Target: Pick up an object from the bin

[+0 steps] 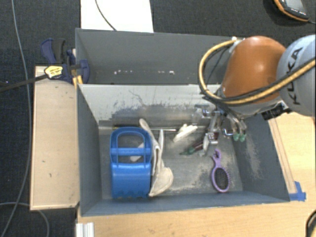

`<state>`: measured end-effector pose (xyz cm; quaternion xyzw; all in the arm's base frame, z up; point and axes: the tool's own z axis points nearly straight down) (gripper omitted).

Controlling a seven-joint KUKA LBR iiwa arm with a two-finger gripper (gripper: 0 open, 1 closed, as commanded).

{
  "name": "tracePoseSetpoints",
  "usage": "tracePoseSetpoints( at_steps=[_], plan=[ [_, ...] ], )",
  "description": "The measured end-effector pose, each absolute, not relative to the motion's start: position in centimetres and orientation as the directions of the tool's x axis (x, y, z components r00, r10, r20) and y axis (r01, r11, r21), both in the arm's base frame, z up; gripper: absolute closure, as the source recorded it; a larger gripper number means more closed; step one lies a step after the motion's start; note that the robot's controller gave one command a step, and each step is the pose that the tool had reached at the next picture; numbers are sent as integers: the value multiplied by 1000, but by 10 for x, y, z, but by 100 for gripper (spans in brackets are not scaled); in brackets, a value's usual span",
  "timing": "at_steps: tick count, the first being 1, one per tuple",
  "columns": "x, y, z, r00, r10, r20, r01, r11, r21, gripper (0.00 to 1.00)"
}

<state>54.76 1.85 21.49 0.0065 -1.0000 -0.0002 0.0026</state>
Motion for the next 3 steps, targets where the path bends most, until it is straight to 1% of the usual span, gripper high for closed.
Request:
tracePoseSetpoints(
  at_steps=[1,2,3],
  plan=[
    [549,18,220,-1000,-12,-3,-12,1000,1,0],
    [570,-61,99,-982,-191,-5,-191,982,-1,0],
    [580,-69,164,-925,-378,-19,-378,926,-6,0]
  ],
)
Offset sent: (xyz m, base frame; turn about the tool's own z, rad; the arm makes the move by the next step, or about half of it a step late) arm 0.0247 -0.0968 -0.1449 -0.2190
